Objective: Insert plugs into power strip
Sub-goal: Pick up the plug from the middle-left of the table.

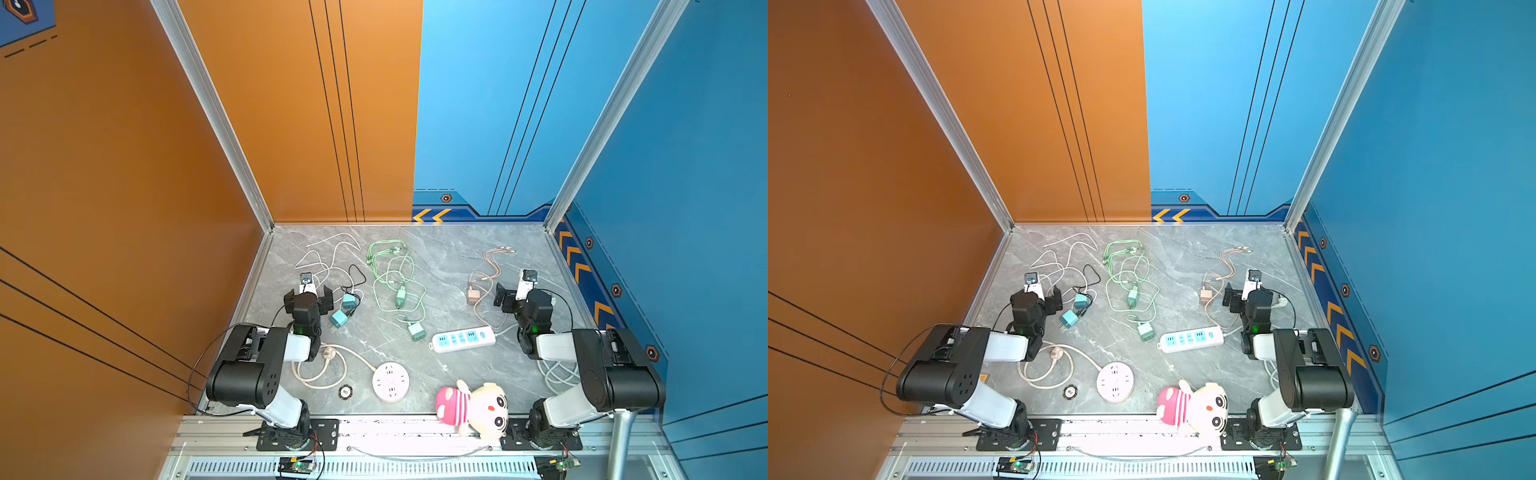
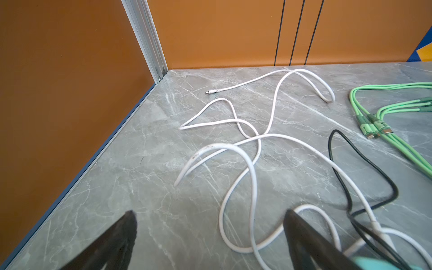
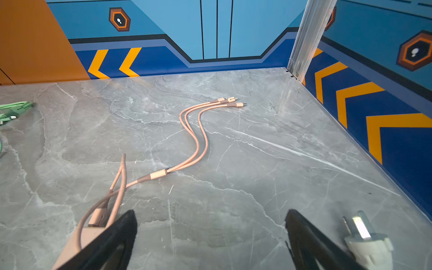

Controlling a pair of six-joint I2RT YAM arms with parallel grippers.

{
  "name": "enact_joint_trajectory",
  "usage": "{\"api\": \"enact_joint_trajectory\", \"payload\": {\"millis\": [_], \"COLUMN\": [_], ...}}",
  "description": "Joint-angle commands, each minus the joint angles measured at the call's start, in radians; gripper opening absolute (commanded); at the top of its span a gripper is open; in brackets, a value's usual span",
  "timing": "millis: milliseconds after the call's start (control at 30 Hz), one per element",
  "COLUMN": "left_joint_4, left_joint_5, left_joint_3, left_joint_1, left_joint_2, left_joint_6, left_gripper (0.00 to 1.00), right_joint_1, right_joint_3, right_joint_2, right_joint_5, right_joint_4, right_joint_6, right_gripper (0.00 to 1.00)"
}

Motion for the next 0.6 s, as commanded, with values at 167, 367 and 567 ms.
{"api": "enact_joint_trajectory", "payload": {"millis": [167, 367, 567], "left_joint_4": [0.005, 0.005, 0.005], "left_joint_5": [0.006, 0.008, 0.008], "left_joint_3": [0.008, 0.009, 0.008], "left_joint_1": [-0.002, -0.001, -0.001], "left_joint_2": [0.006, 0.007, 0.007], "left_joint_6": [-0.007, -0.007, -0.006], "left_gripper": [0.98, 0.98, 0.98], "right_joint_1": [0.004, 0.003, 0.003], "right_joint_3": [0.012, 0.013, 0.011], "right_joint_2": [0.013, 0.013, 0.013], "right_joint_5": [-0.010, -0.012, -0.012], "right_joint_4": [-0.011, -0.011, -0.010], "right_joint_6": [0.010, 0.011, 0.011], "right_gripper": [1.00, 1.00, 1.00]}}
